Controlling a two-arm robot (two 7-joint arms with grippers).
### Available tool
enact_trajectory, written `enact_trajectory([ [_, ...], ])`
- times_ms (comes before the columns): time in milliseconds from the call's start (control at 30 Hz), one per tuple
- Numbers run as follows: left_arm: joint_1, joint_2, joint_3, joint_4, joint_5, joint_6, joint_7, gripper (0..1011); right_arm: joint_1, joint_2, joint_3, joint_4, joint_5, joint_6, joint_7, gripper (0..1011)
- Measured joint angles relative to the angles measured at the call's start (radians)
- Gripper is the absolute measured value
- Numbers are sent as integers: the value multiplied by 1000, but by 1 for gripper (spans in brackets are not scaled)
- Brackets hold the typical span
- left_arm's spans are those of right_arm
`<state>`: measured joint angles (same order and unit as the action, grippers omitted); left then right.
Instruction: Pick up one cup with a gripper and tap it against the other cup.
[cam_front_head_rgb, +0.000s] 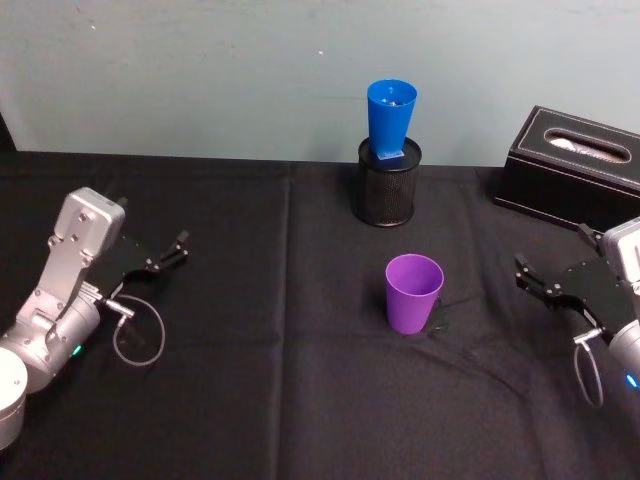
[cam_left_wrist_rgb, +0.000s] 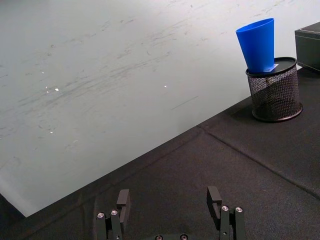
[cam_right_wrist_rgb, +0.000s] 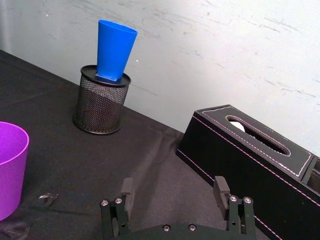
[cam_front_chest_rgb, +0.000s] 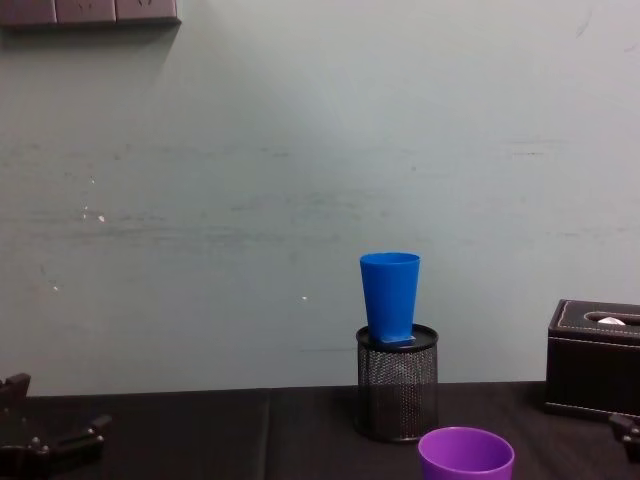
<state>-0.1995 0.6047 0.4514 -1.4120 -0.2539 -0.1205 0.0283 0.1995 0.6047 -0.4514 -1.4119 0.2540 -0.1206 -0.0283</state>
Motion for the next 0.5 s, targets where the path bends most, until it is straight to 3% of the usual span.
enact_trajectory([
  [500, 0, 0, 0, 0, 0, 0, 0, 1005, 0, 0, 0, 0, 0, 0, 0, 1003],
])
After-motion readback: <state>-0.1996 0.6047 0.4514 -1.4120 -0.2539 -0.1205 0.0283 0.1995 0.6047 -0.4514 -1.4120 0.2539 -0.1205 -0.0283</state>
